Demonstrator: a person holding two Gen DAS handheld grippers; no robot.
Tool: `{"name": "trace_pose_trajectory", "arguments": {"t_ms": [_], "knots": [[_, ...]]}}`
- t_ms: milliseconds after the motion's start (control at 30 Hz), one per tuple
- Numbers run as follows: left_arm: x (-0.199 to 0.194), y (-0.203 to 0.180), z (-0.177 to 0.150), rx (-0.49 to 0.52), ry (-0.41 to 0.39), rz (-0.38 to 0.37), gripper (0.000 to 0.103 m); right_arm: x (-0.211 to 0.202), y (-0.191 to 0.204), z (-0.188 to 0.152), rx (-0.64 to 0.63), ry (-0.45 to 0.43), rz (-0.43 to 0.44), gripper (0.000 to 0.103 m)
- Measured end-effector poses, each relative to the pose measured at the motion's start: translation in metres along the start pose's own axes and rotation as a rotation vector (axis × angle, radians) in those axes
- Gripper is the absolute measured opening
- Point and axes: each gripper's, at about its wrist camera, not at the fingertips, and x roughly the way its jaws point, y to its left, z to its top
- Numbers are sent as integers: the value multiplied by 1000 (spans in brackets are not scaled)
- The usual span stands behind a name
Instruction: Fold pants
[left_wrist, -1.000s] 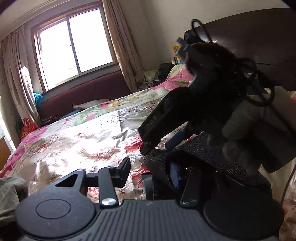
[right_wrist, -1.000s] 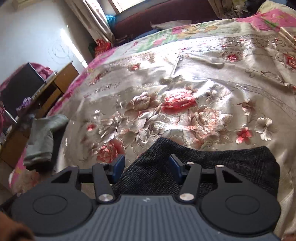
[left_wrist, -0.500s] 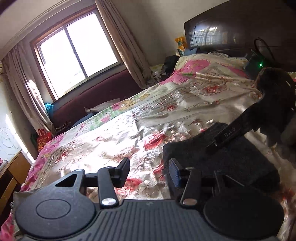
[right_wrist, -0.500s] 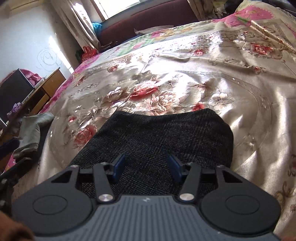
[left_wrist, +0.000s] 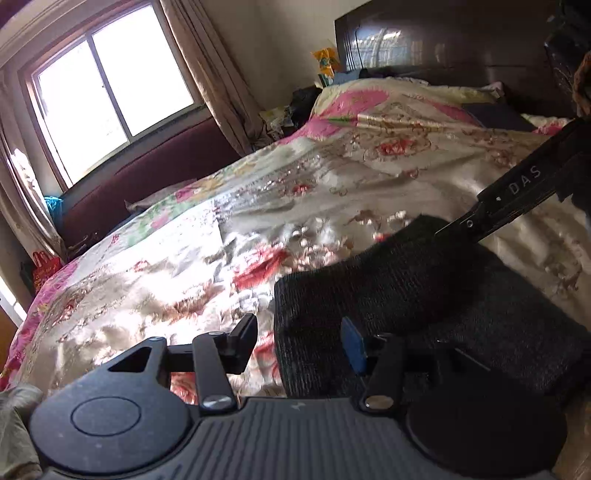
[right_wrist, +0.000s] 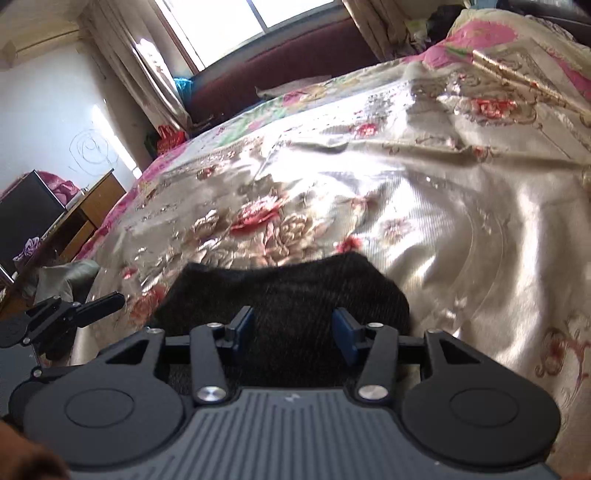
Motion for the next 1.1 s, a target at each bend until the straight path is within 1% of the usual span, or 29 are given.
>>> {"name": "trace_pose_trajectory", "arguments": {"t_ms": [33,67,100,133,167,200,233,300,367,433,467,533,667,733,867,933,1000,1033,1100], "knots": [[4,0,6,-2,-10,-3,65,6,-2,4,-1,12,2,53],[13,-1,8,9,-3,-4,65,19,-8,4,7,38,-13,51],[24,-3,5,34,23,5,65,29,-15,3,21,67,-28,50],[38,-4,0,53,69,16,67,41,-23,0,51,110,-33,46],[51,-4,-7,51,117,13,69,44,-26,-1,79,121,-36,41],[58,-1,-10,21,134,11,70,40,-25,1,97,114,-39,41],[56,0,-7,-4,137,14,70,30,-22,4,109,94,-33,43],[40,-1,3,-29,117,42,69,7,-14,3,123,43,-6,44],[24,-6,8,-56,109,57,70,-17,-5,-7,129,16,-4,45],[5,-17,8,-71,103,71,71,-34,6,-26,108,22,-10,46],[-7,-24,6,-82,99,76,73,-40,11,-35,96,33,-26,48],[-26,-36,2,-99,96,72,78,-52,21,-55,82,50,-46,48],[-56,-65,-3,-59,95,77,88,-72,34,-86,88,71,-52,48],[-68,-77,-5,-47,97,69,90,-82,39,-98,79,64,-63,48],[-86,-95,-8,-15,91,81,91,-100,42,-111,93,56,-77,48],[-93,-97,-8,-32,86,93,93,-109,43,-114,91,36,-89,49],[-99,-97,-9,-60,77,112,101,-116,43,-116,98,24,-103,50],[-102,-97,-9,-72,74,120,103,-119,43,-116,99,16,-112,51],[-107,-96,-10,-84,67,131,103,-123,44,-119,94,10,-123,51]]}}
